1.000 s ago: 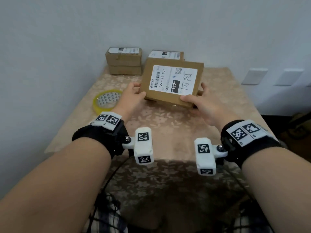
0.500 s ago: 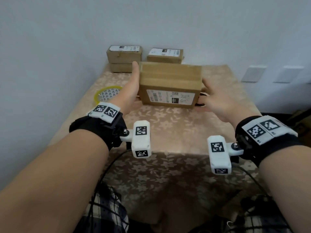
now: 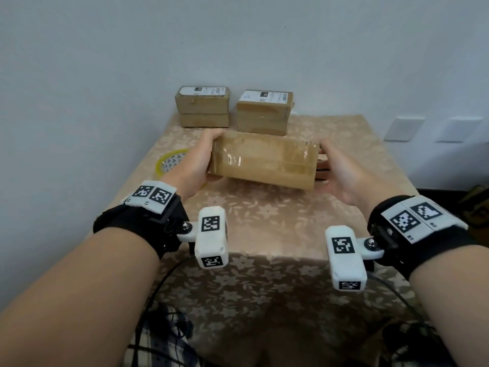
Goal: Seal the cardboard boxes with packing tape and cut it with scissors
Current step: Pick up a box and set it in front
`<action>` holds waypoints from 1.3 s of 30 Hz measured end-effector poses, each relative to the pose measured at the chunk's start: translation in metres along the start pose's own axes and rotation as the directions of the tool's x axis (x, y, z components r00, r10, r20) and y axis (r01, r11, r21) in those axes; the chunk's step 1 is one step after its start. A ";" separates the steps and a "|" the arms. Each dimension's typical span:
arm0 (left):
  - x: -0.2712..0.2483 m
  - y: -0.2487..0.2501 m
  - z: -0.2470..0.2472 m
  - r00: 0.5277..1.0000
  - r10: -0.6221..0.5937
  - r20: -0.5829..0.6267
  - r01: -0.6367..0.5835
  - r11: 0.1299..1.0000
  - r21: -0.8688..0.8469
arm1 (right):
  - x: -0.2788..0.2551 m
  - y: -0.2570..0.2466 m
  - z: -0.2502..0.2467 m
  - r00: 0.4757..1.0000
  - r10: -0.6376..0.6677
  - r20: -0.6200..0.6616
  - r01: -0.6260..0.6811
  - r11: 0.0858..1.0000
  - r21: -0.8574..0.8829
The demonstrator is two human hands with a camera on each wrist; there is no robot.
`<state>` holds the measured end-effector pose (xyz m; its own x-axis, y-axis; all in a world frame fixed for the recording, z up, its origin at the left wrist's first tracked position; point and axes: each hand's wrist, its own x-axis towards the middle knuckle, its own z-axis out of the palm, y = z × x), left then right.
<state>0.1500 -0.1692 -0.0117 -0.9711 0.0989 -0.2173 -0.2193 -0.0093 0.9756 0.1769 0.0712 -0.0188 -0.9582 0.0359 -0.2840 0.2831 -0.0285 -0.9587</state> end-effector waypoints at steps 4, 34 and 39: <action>-0.005 -0.004 0.001 1.000 0.004 0.020 -0.010 0.950 0.312 | 0.006 0.011 0.001 0.999 -0.038 0.008 0.038 0.999 -0.035; 0.004 -0.006 0.031 0.850 0.243 0.467 -0.513 0.181 0.839 | -0.012 -0.018 0.007 0.883 -0.200 0.425 0.467 0.272 -0.841; 0.000 -0.001 0.034 0.810 0.268 0.522 -0.571 0.158 0.806 | -0.007 -0.018 0.011 0.895 -0.197 0.399 0.441 0.267 -0.857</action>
<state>0.1532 -0.1353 -0.0113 -0.7960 0.5967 0.1018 0.5962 0.7436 0.3027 0.1776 0.0607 0.0007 -0.9307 -0.3612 -0.0581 -0.3106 0.8640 -0.3964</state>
